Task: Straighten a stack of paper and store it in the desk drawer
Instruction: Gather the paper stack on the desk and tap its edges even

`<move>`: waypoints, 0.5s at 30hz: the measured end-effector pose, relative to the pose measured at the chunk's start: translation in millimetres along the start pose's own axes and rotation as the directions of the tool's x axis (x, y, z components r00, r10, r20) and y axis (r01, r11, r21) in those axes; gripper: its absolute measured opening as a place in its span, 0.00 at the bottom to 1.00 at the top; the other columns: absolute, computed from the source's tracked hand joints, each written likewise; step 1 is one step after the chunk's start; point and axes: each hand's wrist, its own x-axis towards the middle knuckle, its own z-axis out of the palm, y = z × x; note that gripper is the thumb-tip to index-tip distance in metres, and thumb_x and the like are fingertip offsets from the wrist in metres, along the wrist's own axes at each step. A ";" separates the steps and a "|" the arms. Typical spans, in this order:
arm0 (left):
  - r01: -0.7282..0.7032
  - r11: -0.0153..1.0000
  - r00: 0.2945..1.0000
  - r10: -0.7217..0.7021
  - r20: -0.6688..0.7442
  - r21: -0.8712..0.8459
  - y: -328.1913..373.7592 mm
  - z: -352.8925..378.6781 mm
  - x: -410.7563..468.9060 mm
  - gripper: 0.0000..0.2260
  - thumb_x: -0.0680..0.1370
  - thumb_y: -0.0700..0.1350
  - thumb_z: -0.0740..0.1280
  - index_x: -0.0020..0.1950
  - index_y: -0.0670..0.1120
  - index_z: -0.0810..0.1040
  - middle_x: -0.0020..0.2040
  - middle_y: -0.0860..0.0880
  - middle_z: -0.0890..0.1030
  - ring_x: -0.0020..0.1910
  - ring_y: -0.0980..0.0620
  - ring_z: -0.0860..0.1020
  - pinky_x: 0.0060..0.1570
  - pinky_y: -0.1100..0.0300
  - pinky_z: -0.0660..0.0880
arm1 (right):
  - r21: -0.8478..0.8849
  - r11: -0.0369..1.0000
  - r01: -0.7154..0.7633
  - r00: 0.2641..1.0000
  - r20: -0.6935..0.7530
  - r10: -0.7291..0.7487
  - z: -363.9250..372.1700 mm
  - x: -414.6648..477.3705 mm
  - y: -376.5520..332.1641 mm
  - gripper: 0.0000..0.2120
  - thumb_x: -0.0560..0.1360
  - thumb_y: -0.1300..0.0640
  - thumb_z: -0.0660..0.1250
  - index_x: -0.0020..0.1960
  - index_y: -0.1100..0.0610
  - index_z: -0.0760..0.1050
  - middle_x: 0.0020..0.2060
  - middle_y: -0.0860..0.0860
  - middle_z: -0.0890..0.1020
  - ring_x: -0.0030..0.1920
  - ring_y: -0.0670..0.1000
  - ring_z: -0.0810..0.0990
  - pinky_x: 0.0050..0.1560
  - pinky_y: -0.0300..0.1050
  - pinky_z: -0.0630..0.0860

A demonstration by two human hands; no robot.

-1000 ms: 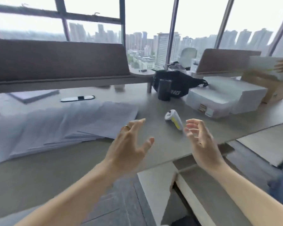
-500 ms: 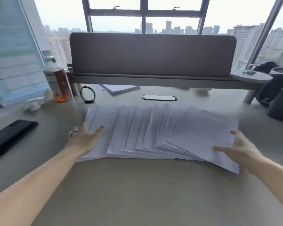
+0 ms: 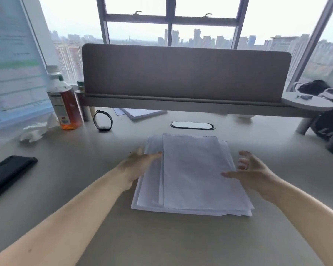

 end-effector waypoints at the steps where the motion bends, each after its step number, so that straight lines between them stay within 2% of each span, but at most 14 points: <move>1: 0.021 0.994 1.000 -0.022 -0.008 -0.107 3.0 -2.2 2.5 0.27 0.71 0.58 0.76 0.66 0.49 0.76 0.66 0.50 0.78 0.62 0.49 0.77 0.68 0.52 0.70 | 0.035 0.999 -0.017 0.999 -0.040 0.018 -1.4 0.5 -2.5 0.53 0.63 0.54 0.83 0.80 0.57 0.57 0.71 0.56 0.72 0.63 0.57 0.75 0.62 0.48 0.72; 3: 0.066 0.960 0.997 -0.077 -0.030 -0.272 7.7 -0.9 10.7 0.37 0.69 0.55 0.78 0.73 0.42 0.73 0.73 0.44 0.75 0.71 0.43 0.74 0.75 0.46 0.67 | 0.109 0.993 -0.042 0.998 -0.049 0.048 -1.0 -0.9 -6.7 0.51 0.65 0.50 0.81 0.79 0.60 0.59 0.70 0.56 0.74 0.60 0.56 0.77 0.57 0.45 0.71; 5: 0.090 0.954 0.996 -0.092 0.007 -0.287 15.5 10.8 12.3 0.35 0.75 0.51 0.76 0.77 0.41 0.69 0.76 0.44 0.72 0.75 0.43 0.71 0.77 0.48 0.63 | 0.143 0.989 -0.044 0.999 0.023 0.041 6.9 -5.6 -12.5 0.48 0.66 0.51 0.81 0.78 0.63 0.60 0.58 0.53 0.80 0.51 0.53 0.80 0.50 0.44 0.75; 6: 0.114 0.960 0.993 -0.106 0.044 -0.256 17.2 20.7 13.6 0.29 0.78 0.50 0.74 0.76 0.42 0.71 0.72 0.46 0.76 0.70 0.44 0.75 0.73 0.51 0.67 | 0.160 0.986 -0.052 0.997 0.072 0.041 12.1 -6.7 -15.2 0.46 0.66 0.51 0.81 0.77 0.63 0.63 0.54 0.52 0.81 0.47 0.52 0.81 0.46 0.43 0.77; 8: 0.096 0.992 0.995 -0.093 0.034 -0.086 17.6 37.7 13.3 0.08 0.81 0.48 0.69 0.58 0.45 0.79 0.54 0.46 0.82 0.51 0.48 0.81 0.59 0.55 0.74 | 0.210 0.974 -0.082 0.982 0.183 0.043 18.2 -5.0 -15.5 0.41 0.60 0.48 0.84 0.67 0.63 0.74 0.54 0.55 0.84 0.46 0.56 0.85 0.47 0.46 0.80; 9: 0.047 0.999 0.999 -0.047 -0.005 0.004 15.1 43.7 14.5 0.05 0.82 0.46 0.68 0.50 0.45 0.78 0.50 0.45 0.82 0.46 0.47 0.81 0.58 0.54 0.77 | 0.237 0.967 -0.089 0.976 0.217 0.037 18.5 -2.5 -12.7 0.37 0.57 0.46 0.85 0.59 0.64 0.77 0.53 0.56 0.84 0.45 0.57 0.85 0.48 0.46 0.80; 10: 0.000 0.998 0.999 0.002 -0.034 0.068 10.6 47.2 17.2 0.04 0.81 0.45 0.67 0.49 0.45 0.76 0.50 0.44 0.82 0.46 0.46 0.80 0.55 0.53 0.78 | 0.266 0.959 -0.099 0.972 0.234 0.036 17.8 -3.6 -11.4 0.33 0.56 0.45 0.84 0.51 0.62 0.77 0.48 0.57 0.83 0.40 0.56 0.83 0.45 0.45 0.79; 11: -0.053 0.992 0.998 0.057 -0.035 0.112 6.8 48.7 18.0 0.03 0.81 0.43 0.66 0.52 0.45 0.75 0.52 0.44 0.81 0.48 0.45 0.80 0.55 0.50 0.79 | 0.293 0.950 -0.109 0.973 0.226 0.042 16.1 -3.6 -8.8 0.30 0.57 0.44 0.84 0.48 0.61 0.77 0.44 0.59 0.79 0.37 0.55 0.80 0.42 0.45 0.77; 13: -0.167 0.972 0.984 0.174 -0.026 0.167 3.0 49.4 13.3 0.12 0.80 0.41 0.64 0.63 0.45 0.71 0.57 0.45 0.80 0.52 0.45 0.80 0.53 0.50 0.79 | 0.323 0.939 -0.116 0.982 0.179 0.059 15.3 -1.6 -3.2 0.34 0.55 0.42 0.83 0.47 0.65 0.78 0.42 0.59 0.77 0.38 0.56 0.76 0.44 0.47 0.71; 15: -0.324 0.931 0.939 0.338 -0.060 0.166 0.8 49.0 6.0 0.15 0.80 0.39 0.64 0.65 0.49 0.70 0.60 0.48 0.80 0.55 0.47 0.81 0.54 0.51 0.78 | 0.339 0.937 -0.086 0.991 0.130 0.044 18.4 -3.4 -6.4 0.36 0.50 0.39 0.83 0.46 0.63 0.78 0.41 0.60 0.78 0.39 0.58 0.76 0.46 0.48 0.68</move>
